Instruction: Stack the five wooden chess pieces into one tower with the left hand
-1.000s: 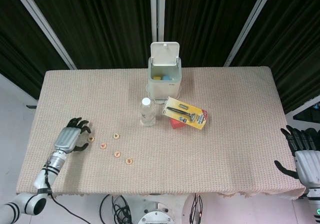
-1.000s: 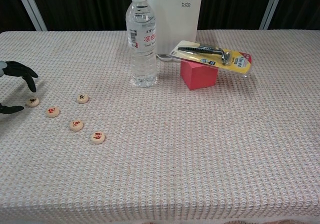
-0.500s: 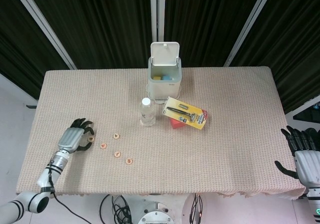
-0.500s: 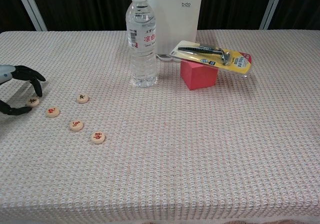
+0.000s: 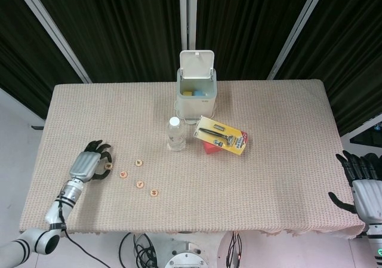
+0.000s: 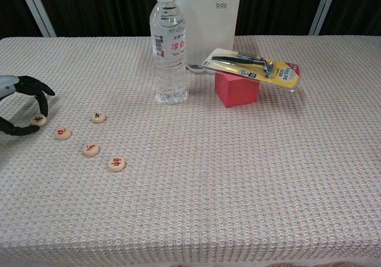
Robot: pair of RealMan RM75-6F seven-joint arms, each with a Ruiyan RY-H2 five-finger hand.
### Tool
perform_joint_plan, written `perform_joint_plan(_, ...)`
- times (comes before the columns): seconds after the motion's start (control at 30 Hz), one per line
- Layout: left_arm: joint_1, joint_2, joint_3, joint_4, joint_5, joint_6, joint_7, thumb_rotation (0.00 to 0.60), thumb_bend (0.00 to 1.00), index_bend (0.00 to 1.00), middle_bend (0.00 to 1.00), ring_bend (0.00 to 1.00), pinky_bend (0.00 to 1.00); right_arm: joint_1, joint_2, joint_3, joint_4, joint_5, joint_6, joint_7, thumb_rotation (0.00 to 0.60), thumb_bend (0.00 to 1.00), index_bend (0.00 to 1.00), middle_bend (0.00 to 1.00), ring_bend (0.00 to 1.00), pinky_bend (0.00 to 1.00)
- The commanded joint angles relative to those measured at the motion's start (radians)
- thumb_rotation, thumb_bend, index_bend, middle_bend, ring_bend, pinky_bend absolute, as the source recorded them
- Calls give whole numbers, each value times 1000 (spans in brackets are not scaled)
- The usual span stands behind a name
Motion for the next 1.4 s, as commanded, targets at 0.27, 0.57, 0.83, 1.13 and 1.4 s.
perform_joint_plan(0.27, -22, 33, -11, -115, 10, 5, 17, 600, 312, 503, 164, 0, 0, 4, -3, 2, 2, 4, -12, 3, 600, 170, 0, 0, 0, 0)
perform_joint_plan(0.57, -61, 16, -64, -215, -115, -55, 152, 600, 312, 511, 164, 0, 0, -1, -4, 4, 9, 10, -9, 15, 600, 170, 0, 0, 0, 0)
perform_joint_plan(0.83, -94, -12, -84, -254, -187, -80, 246, 600, 312, 520, 164, 0, 0, -1, -6, 5, 18, 13, -14, 25, 600, 169, 0, 0, 0, 0)
perform_joint_plan(1.13, -114, -29, -84, -254, -208, -85, 283, 600, 311, 524, 164, 0, 0, -3, -8, 8, 28, 20, -17, 35, 600, 169, 0, 0, 0, 0)
perform_joint_plan(1.4, -136, -47, -88, -227, -221, -103, 284, 600, 311, 524, 164, 0, 0, -10, -9, 10, 39, 29, -12, 46, 600, 170, 0, 0, 0, 0)
